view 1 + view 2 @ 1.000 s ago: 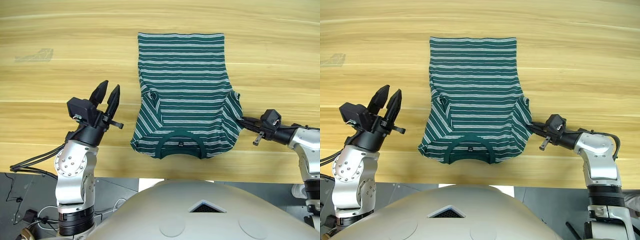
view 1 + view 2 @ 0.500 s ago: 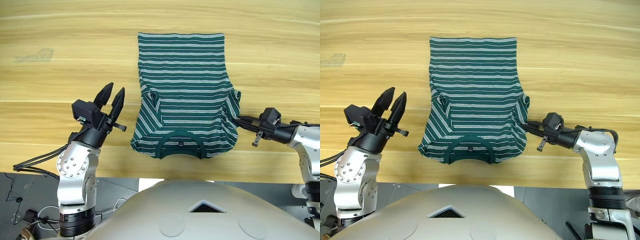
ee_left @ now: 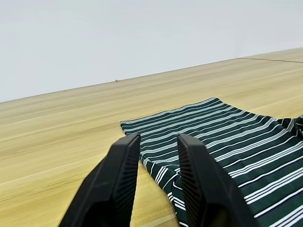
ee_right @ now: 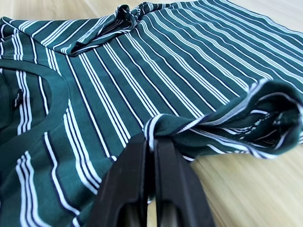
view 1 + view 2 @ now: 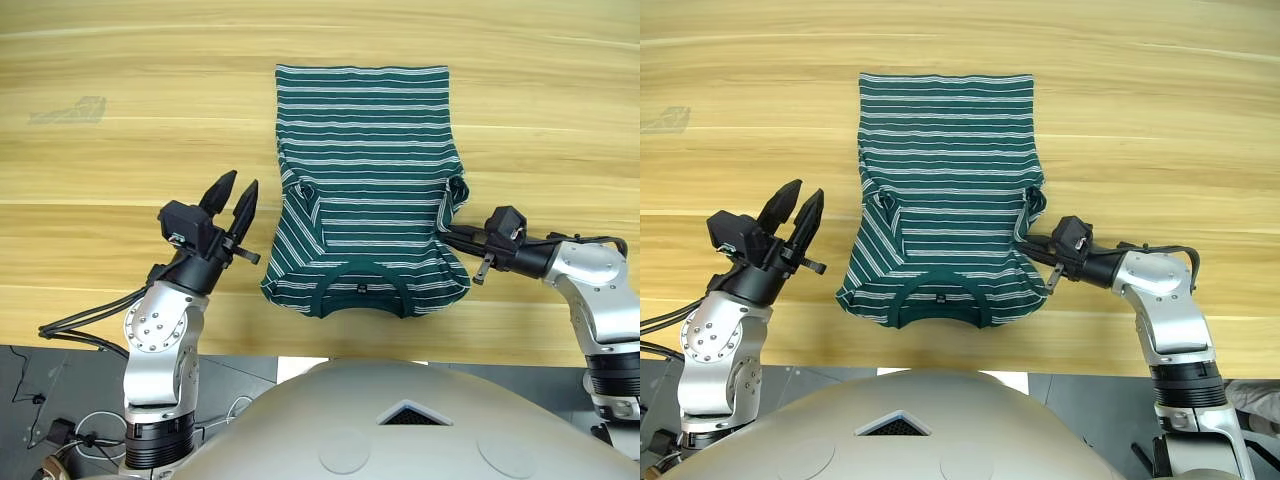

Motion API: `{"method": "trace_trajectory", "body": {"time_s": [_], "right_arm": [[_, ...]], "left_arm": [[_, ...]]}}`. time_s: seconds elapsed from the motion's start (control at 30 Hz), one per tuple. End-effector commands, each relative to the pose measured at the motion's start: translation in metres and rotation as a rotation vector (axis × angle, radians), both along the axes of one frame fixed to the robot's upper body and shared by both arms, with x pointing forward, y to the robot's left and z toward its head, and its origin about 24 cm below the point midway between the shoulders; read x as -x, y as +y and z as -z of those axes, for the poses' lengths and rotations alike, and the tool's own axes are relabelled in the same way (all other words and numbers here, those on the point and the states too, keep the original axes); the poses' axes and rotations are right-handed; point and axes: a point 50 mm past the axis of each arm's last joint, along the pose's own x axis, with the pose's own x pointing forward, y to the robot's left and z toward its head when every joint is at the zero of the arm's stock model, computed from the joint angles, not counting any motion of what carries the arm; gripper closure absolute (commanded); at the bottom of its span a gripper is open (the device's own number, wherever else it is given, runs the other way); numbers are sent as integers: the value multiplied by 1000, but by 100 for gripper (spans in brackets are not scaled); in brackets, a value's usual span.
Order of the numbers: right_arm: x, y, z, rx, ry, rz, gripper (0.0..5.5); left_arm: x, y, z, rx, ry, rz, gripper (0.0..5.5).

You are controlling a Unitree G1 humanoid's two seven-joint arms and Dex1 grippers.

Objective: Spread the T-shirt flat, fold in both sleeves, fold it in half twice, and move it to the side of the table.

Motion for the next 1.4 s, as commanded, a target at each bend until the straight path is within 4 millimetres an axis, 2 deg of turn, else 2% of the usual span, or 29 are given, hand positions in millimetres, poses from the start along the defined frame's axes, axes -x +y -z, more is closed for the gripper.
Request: {"method": "trace_trajectory", "body": {"time_s": [0.03,0.27,0.47,0.73,0.87,0.97,1.1,1.23,1.33,1.4], "right_arm": [[0,6,-1,16,12,-27,535],[-1,17,-17,-122,54,-37,535],[-5,19,-9,-79,83,0,535],[-6,22,-9,-97,105,-4,402],[0,30,-21,-284,180,-54,326],[2,25,-24,-341,198,-49,278],[-10,2,-25,-290,113,85,203],[-35,-20,-23,-82,-139,272,117],[-40,-19,-6,201,-342,242,62],[-34,-7,4,258,-392,155,23]], "left_arm": [[3,-2,5,-11,21,4,404],[5,-6,9,-6,38,15,404],[7,-8,11,0,46,28,404],[7,-9,13,10,47,27,404],[6,-10,13,19,46,26,404],[5,-9,13,23,44,20,404],[2,-4,9,47,25,-27,404],[0,1,3,77,1,-72,404],[-3,4,6,30,10,-87,404],[-3,4,13,-48,35,-76,404]]}}
